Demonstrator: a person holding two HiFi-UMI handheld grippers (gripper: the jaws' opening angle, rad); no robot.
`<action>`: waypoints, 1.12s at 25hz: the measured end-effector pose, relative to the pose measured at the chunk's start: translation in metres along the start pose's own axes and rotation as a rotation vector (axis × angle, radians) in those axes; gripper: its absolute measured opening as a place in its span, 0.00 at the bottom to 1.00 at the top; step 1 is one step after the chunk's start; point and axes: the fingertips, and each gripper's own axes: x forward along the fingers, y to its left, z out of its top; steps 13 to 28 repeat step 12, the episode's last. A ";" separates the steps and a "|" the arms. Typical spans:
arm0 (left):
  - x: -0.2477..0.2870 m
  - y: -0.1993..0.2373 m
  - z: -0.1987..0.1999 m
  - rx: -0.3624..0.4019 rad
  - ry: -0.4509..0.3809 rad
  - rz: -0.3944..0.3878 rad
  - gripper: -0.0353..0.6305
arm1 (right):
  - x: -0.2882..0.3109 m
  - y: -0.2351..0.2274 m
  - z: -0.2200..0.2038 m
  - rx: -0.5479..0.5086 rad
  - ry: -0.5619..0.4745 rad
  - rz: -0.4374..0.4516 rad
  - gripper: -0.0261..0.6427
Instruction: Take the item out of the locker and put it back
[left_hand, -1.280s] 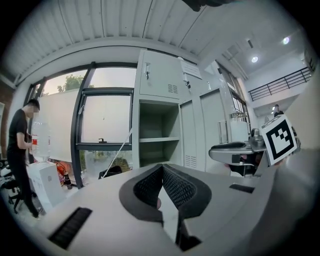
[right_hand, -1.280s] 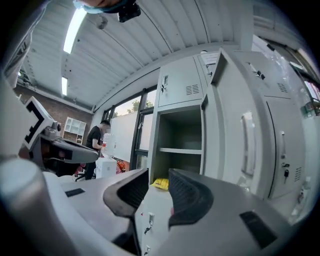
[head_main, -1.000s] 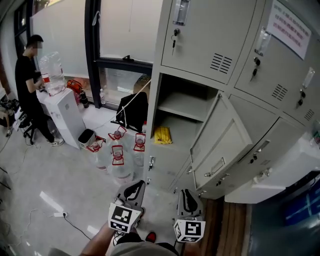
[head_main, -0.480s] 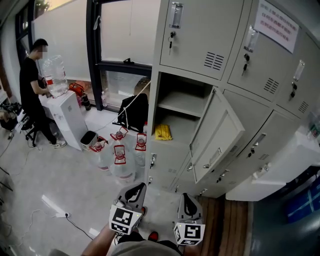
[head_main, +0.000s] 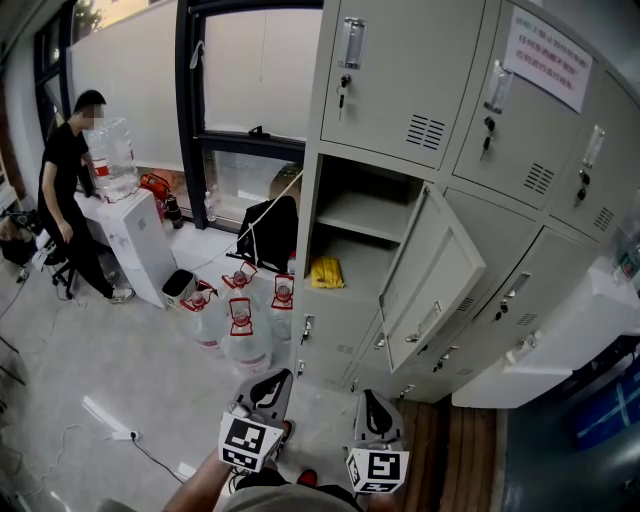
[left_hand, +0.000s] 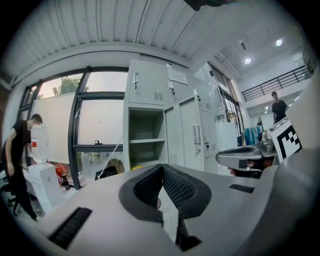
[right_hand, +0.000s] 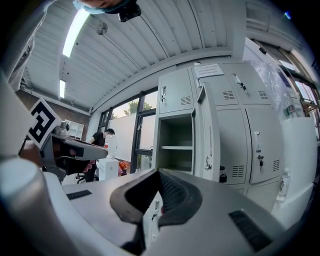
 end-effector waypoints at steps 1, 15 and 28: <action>0.000 0.000 0.000 0.000 0.000 0.000 0.09 | 0.000 0.000 0.000 0.000 0.000 0.002 0.06; 0.001 0.000 -0.001 0.002 0.006 0.005 0.09 | 0.002 0.001 -0.002 -0.007 0.002 0.011 0.06; 0.001 0.000 -0.001 0.002 0.006 0.005 0.09 | 0.002 0.001 -0.002 -0.007 0.002 0.011 0.06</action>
